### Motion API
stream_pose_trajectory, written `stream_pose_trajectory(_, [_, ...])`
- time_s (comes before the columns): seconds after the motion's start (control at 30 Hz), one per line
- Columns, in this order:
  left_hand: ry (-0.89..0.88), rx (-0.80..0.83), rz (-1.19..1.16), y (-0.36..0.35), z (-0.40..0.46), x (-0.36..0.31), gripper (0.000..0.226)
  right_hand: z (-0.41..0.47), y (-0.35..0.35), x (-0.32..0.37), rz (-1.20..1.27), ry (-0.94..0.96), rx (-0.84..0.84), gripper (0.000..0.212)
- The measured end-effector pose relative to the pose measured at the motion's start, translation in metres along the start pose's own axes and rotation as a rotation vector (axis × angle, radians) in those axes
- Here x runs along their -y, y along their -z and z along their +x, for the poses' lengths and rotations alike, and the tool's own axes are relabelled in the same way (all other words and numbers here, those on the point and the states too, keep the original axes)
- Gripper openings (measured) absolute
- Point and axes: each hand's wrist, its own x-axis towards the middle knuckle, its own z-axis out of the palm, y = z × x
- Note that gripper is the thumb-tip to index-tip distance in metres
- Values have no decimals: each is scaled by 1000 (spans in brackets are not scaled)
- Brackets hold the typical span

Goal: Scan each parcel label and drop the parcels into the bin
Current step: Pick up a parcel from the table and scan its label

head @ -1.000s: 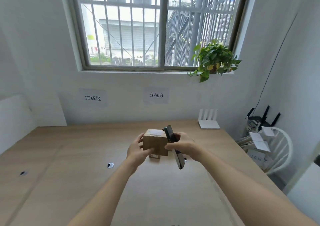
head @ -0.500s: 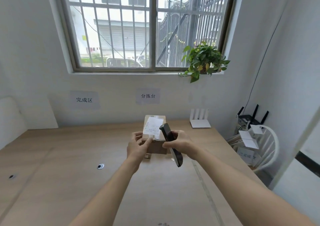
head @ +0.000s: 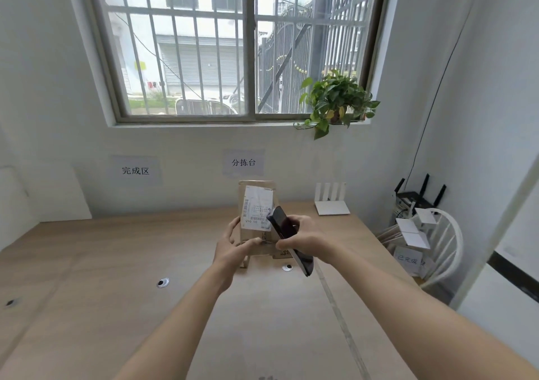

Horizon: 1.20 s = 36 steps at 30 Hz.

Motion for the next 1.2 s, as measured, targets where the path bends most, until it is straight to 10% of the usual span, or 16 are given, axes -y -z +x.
stream_pose_trajectory(1.2, [-59, -229, 230, 33, 8, -23, 51, 1, 50, 62, -675, 111, -147, 68])
